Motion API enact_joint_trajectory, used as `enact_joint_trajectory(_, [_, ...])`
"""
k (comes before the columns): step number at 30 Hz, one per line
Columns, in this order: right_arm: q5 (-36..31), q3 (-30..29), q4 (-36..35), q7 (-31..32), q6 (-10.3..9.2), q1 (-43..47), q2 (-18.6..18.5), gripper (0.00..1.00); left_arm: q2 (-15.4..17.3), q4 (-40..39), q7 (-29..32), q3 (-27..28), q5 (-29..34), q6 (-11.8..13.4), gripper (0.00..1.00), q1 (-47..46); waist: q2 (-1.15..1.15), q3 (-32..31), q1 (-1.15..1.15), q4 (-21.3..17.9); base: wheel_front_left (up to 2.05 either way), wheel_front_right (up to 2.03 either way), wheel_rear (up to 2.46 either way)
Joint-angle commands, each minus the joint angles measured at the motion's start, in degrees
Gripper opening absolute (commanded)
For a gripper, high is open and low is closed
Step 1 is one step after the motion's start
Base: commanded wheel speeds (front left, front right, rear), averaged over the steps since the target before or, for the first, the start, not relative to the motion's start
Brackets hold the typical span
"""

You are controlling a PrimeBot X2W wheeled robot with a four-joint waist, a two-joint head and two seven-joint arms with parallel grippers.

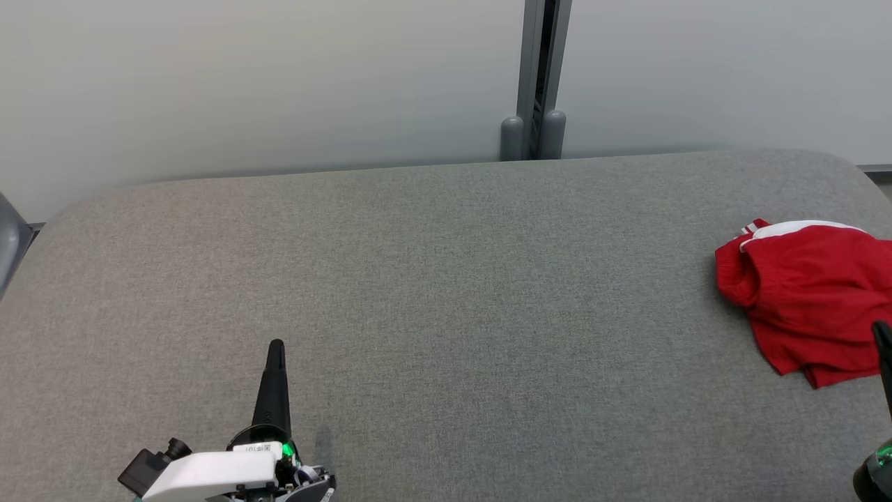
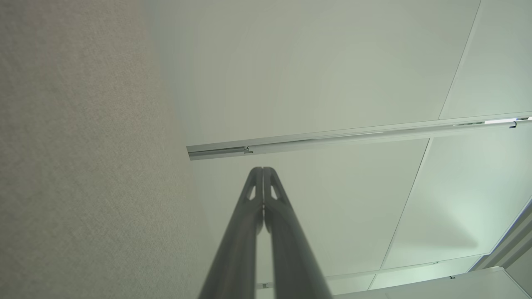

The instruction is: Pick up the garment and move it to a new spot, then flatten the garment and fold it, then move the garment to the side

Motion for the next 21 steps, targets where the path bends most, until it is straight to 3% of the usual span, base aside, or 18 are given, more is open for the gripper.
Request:
enact_joint_trajectory(1, [-0.03,-0.13,-0.01,0.28,0.02,-0.37,-0.14,0.00,0.17,0.01,-0.11,0.28,-0.09,-0.29,0.00,-0.66,0.00,0.00,0.00,0.00,0.00,0.00,0.00])
enact_joint_trajectory(21, [-0.05,-0.17,-0.01,0.33,0.02,-0.39,-0.10,0.00,0.17,0.00,-0.10,0.27,-0.09,-0.29,0.00,-0.66,0.00,0.00,0.00,0.00,0.00,0.00,0.00])
